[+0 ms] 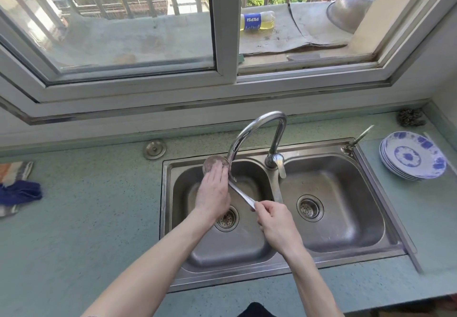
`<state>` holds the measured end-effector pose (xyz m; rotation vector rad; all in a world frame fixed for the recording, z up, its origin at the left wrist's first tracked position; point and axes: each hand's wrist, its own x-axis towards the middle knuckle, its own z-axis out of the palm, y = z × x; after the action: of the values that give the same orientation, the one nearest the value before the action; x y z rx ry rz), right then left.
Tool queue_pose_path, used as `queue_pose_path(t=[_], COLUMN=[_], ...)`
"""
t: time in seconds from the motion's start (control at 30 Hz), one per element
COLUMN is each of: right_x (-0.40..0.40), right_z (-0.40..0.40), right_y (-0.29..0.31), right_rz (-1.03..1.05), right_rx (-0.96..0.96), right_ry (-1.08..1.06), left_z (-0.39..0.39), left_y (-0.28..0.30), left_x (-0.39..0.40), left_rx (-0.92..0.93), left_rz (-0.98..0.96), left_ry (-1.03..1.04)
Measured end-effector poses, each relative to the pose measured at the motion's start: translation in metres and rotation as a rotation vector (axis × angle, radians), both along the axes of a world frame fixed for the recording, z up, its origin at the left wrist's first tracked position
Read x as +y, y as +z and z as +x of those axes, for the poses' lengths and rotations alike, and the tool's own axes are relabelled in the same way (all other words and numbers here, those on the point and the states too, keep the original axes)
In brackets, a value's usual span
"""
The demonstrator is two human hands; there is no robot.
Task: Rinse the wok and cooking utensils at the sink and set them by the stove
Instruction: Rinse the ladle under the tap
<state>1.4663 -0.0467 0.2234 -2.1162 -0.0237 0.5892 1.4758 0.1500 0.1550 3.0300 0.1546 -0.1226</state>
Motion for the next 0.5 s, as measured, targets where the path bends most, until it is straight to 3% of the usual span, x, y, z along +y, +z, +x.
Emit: queue_pose_path(t=[0.2, 0.37, 0.5], right_x=[0.005, 0.000, -0.004], right_z=[-0.012, -0.014, -0.016], right_y=[-0.010, -0.014, -0.008], right_rz=[-0.095, -0.189, -0.269], right_rx=[-0.086, -0.196, -0.318], right_ry=[0.018, 0.047, 0.097], left_z=[-0.019, -0.031, -0.021], left_y=[-0.013, -0.002, 0.006], left_x=[-0.043, -0.062, -0.069], left_rx=[-0.029, -0.044, -0.149], left_rz=[-0.433, -1.017, -1.406], left_ry=[0.318, 0.524, 0.892])
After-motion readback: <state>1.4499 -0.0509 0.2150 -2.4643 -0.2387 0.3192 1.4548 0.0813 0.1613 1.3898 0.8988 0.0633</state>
